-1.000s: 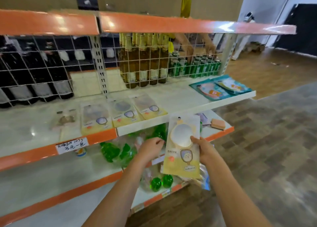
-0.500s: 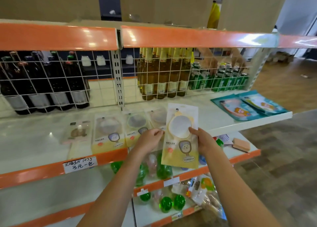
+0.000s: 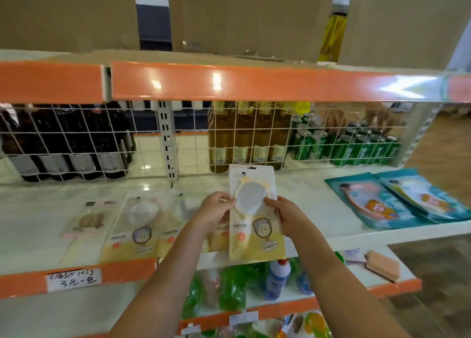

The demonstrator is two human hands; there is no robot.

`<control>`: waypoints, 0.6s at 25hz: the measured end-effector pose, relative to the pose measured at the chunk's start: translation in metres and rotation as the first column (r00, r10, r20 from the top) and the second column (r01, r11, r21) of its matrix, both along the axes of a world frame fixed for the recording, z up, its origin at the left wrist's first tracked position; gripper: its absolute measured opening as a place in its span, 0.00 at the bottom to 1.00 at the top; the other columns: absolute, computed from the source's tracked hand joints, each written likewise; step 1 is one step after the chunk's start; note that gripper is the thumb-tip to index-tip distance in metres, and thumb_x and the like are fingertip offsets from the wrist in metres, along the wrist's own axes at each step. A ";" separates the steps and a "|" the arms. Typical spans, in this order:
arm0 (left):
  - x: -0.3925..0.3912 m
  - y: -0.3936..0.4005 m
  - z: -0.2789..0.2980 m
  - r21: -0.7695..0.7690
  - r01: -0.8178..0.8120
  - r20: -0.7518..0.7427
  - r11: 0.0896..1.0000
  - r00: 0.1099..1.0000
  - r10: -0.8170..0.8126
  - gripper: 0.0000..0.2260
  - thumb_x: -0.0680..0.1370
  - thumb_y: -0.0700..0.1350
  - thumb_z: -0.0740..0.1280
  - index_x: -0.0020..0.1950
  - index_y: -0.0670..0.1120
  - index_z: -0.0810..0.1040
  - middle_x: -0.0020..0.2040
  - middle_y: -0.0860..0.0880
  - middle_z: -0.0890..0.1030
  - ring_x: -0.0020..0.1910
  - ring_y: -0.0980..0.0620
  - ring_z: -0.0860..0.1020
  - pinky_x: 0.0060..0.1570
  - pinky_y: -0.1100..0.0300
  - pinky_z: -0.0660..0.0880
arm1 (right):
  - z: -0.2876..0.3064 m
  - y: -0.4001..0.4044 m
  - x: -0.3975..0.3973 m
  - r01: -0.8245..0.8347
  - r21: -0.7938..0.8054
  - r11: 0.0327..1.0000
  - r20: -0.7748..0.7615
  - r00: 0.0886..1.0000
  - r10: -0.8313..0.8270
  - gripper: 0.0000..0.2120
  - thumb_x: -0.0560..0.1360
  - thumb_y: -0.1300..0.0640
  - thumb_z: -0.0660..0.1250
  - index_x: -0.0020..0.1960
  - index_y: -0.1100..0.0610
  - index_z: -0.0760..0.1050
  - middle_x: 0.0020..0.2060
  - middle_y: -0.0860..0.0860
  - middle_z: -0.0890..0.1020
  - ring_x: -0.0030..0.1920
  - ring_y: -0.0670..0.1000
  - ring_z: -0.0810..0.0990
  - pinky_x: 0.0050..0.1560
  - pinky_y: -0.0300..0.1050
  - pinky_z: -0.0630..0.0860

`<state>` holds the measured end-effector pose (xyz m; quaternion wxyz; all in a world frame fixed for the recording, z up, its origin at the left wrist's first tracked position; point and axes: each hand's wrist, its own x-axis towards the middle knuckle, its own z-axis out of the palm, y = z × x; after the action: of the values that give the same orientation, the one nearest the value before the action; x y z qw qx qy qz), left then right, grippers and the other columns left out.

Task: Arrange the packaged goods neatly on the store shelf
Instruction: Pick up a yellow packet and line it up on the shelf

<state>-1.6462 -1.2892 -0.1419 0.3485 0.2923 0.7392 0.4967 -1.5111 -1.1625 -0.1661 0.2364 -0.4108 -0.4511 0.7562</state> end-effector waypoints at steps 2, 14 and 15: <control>0.000 0.011 -0.002 -0.001 -0.033 0.000 0.999 0.999 0.033 0.08 0.79 0.42 0.64 0.57 0.42 0.73 0.43 0.50 0.77 0.36 0.57 0.74 0.24 0.71 0.72 | -0.001 0.011 -0.005 -0.033 -0.012 0.999 -0.024 0.999 0.033 0.12 0.77 0.64 0.64 0.60 0.62 0.71 0.47 0.60 0.80 0.44 0.59 0.80 0.41 0.54 0.78; -0.030 0.019 -0.034 -0.157 -0.337 -0.352 0.928 0.897 0.266 0.10 0.78 0.45 0.65 0.57 0.42 0.75 0.56 0.43 0.79 0.47 0.47 0.75 0.45 0.59 0.68 | -0.026 0.061 -0.027 -0.102 0.299 0.949 0.217 0.976 0.037 0.11 0.76 0.67 0.64 0.57 0.62 0.77 0.39 0.55 0.79 0.38 0.51 0.78 0.37 0.42 0.75; -0.030 0.018 -0.035 -0.190 -0.339 -0.399 0.921 0.884 0.243 0.11 0.78 0.45 0.64 0.58 0.42 0.75 0.55 0.44 0.79 0.47 0.47 0.75 0.45 0.59 0.68 | -0.029 0.060 -0.030 -0.134 0.367 0.920 0.265 0.964 0.035 0.11 0.76 0.66 0.63 0.57 0.62 0.77 0.38 0.55 0.79 0.38 0.51 0.78 0.37 0.43 0.75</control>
<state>-1.6761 -1.2710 -0.1771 0.1591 0.2178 0.8843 0.3810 -1.5414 -1.1026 -0.1950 0.2192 -0.4299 -0.6337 0.6047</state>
